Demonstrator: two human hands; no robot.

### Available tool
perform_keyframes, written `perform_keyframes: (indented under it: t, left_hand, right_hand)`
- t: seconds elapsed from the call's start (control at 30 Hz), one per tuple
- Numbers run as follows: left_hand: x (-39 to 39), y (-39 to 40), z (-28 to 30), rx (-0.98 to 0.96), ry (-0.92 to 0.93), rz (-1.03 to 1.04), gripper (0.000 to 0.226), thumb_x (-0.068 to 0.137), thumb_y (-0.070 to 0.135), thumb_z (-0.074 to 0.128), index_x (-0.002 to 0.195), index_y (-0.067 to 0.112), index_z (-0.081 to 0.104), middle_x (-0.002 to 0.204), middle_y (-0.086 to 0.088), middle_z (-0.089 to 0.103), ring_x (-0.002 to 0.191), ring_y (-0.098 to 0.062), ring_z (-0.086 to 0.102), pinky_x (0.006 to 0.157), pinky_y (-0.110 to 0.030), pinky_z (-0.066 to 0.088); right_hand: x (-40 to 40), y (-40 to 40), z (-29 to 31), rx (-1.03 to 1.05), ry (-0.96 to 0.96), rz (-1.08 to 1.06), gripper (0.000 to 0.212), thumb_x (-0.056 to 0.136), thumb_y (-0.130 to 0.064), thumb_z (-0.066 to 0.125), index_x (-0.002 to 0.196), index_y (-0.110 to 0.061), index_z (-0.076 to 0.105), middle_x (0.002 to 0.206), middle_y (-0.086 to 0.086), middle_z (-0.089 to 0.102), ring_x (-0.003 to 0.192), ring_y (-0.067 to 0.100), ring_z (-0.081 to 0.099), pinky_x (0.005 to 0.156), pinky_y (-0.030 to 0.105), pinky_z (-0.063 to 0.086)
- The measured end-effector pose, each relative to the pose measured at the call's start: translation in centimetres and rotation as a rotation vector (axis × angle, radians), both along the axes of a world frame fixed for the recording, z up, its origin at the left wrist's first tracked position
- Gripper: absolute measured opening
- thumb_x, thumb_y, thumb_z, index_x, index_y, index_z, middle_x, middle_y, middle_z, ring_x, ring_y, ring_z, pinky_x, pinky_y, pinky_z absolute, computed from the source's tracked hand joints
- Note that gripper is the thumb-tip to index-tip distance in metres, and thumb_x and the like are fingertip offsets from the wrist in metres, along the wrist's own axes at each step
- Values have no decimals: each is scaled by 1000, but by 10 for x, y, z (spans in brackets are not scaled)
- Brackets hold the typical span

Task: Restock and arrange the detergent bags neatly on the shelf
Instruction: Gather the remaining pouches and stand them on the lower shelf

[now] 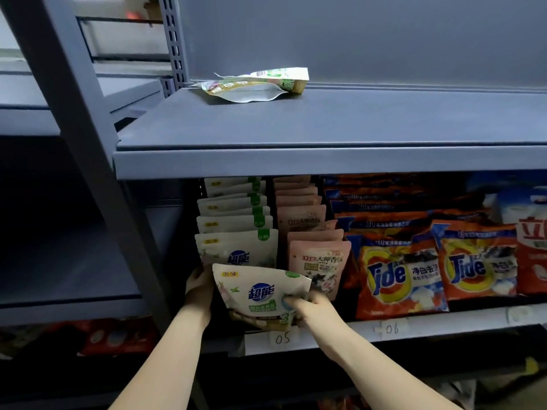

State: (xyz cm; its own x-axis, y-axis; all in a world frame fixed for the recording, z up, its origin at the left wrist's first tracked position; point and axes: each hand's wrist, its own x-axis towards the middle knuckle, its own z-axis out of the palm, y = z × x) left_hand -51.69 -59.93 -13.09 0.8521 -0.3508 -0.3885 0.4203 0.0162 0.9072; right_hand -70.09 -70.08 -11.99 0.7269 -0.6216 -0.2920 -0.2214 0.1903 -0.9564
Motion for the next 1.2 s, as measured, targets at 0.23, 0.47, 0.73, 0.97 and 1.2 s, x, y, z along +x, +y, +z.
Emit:
perform_keyframes:
  t: [0.23,0.47,0.73,0.97,1.2]
  left_hand:
    - [-5,4,1,-165,175,126,34,99,29,36,100,13,67,81,-4,73,84,-26,62,73,-32,48]
    - [-27,8,-9,361,-158,60,42,98,24,42,137,9,36,133,-17,50,118,-37,51,83,-32,39]
    - [-31,12,-23,262,-243,-106,54,74,-11,67,109,16,35,110,-6,52,111,-24,52,83,-26,41]
    - [-17,10,-19,228,-273,-164,51,78,-4,67,113,17,37,117,-6,52,107,-22,51,85,-26,41]
    - [-12,8,-30,313,-312,-109,46,79,4,70,114,14,41,126,-13,54,115,-30,53,87,-27,40]
  right_hand:
    - [44,2,-7,-38,173,-84,50,89,-9,60,136,-15,46,137,7,51,126,27,47,106,34,37]
    - [65,7,-8,-144,208,-112,52,85,-4,62,133,-9,43,129,9,55,120,26,52,92,26,41]
    - [69,11,-15,-155,281,-35,49,83,-1,66,126,-2,43,124,9,54,107,20,52,72,16,41]
    - [83,8,-12,-153,232,-5,53,88,-5,61,135,-9,38,129,5,50,118,18,47,79,13,34]
    - [87,12,-26,-213,212,-117,52,84,-4,65,131,-6,42,129,7,51,120,20,48,85,13,33]
